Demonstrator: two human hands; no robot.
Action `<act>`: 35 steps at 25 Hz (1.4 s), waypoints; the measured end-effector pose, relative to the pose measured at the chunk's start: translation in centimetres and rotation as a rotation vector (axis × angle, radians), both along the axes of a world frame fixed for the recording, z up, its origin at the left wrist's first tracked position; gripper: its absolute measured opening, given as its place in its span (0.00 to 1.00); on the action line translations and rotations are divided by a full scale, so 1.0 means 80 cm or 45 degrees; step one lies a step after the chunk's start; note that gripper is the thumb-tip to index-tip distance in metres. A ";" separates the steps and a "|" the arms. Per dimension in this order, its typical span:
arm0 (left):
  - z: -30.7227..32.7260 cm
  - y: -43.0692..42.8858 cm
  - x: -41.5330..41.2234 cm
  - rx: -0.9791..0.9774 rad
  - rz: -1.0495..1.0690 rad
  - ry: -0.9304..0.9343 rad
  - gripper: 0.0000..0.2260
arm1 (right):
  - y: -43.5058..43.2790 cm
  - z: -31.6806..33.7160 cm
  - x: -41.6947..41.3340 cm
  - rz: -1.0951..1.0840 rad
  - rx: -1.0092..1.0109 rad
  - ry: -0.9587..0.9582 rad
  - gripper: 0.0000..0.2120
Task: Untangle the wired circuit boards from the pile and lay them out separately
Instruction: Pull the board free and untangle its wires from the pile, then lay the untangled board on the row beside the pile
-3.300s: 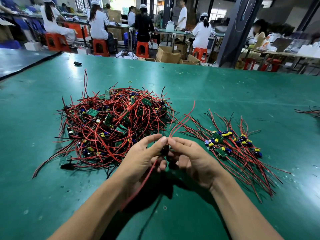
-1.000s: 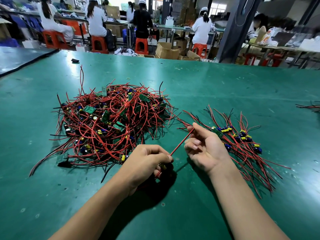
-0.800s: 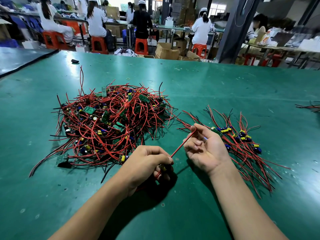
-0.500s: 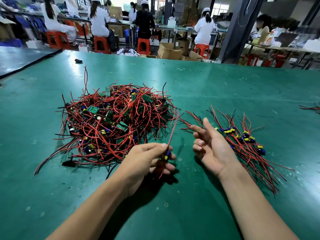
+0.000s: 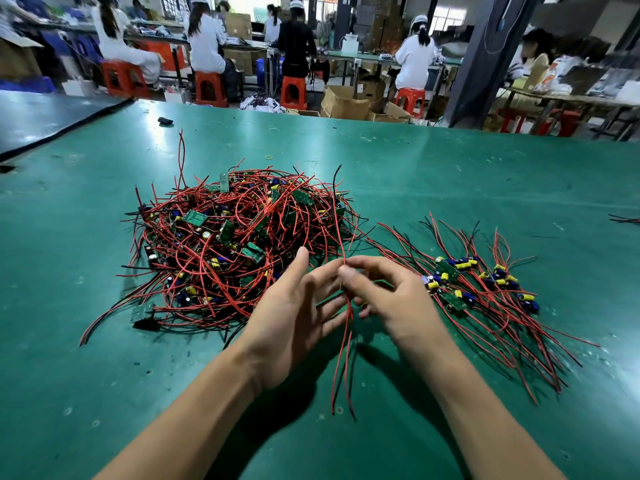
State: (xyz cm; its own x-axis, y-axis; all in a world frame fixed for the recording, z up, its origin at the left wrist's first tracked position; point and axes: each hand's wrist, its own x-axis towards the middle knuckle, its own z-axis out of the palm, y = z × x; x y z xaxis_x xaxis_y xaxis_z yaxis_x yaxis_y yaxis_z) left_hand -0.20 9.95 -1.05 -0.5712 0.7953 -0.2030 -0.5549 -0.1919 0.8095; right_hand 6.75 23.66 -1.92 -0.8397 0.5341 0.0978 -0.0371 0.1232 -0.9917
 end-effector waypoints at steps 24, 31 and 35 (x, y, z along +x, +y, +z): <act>-0.012 -0.019 -0.033 -0.636 0.751 0.699 0.34 | 0.036 -0.034 -0.004 -0.320 0.822 -0.452 0.09; -0.015 -0.024 -0.035 -0.671 0.833 0.854 0.17 | 0.031 -0.036 -0.001 -0.399 0.927 -0.533 0.10; -0.019 -0.020 -0.042 -0.753 0.738 0.886 0.31 | 0.018 -0.036 -0.005 -0.328 0.902 -0.489 0.08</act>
